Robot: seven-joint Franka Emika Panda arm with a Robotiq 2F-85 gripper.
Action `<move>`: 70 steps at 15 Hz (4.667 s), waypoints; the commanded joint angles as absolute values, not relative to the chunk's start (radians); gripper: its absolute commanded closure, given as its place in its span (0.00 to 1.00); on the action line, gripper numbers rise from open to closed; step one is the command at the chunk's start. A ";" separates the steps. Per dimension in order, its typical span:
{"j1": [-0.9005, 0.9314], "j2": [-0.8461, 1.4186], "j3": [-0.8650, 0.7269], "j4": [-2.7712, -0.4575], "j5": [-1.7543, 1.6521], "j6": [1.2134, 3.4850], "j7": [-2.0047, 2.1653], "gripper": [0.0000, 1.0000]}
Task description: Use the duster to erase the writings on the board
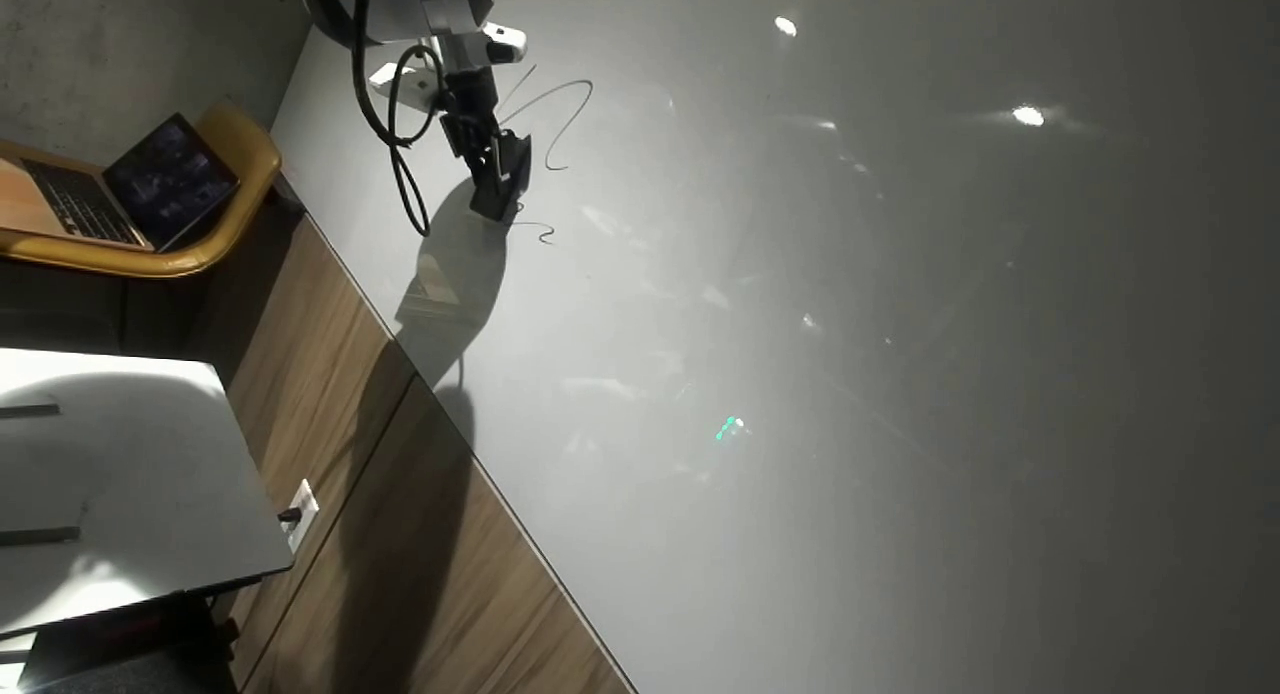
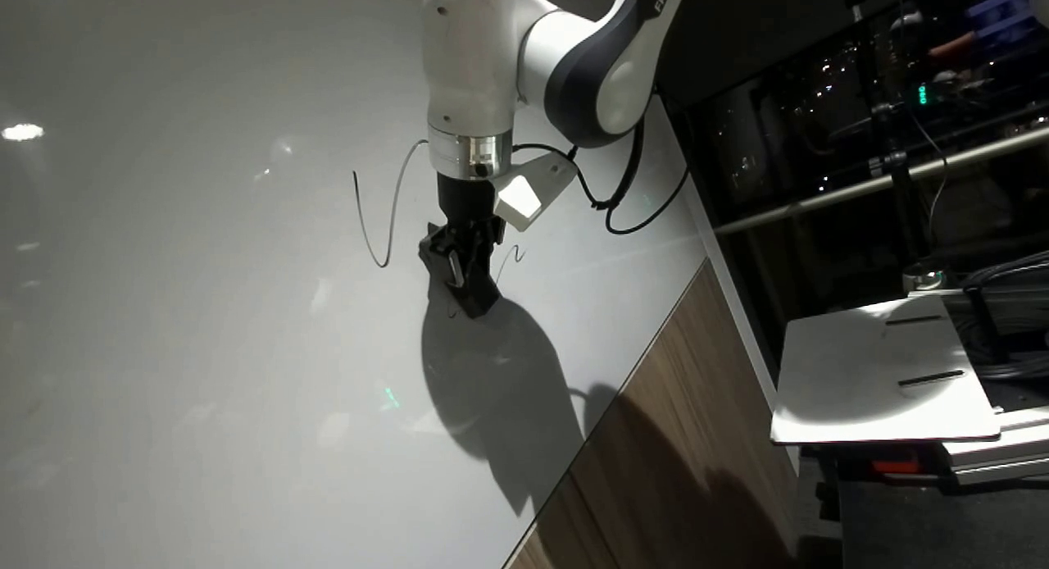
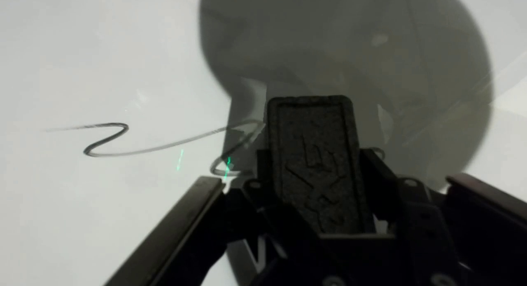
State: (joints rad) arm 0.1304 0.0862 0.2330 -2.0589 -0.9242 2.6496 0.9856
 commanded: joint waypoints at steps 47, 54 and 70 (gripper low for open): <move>0.189 -0.042 0.226 -1.775 -0.671 2.418 0.742 0.70; 0.124 -0.012 0.158 -1.785 -0.699 2.468 0.669 0.70; 0.125 -0.116 0.192 -1.994 -0.709 2.519 0.696 0.70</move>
State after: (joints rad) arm 0.1326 -0.1181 0.1747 -1.9327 -0.6788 2.4285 0.6580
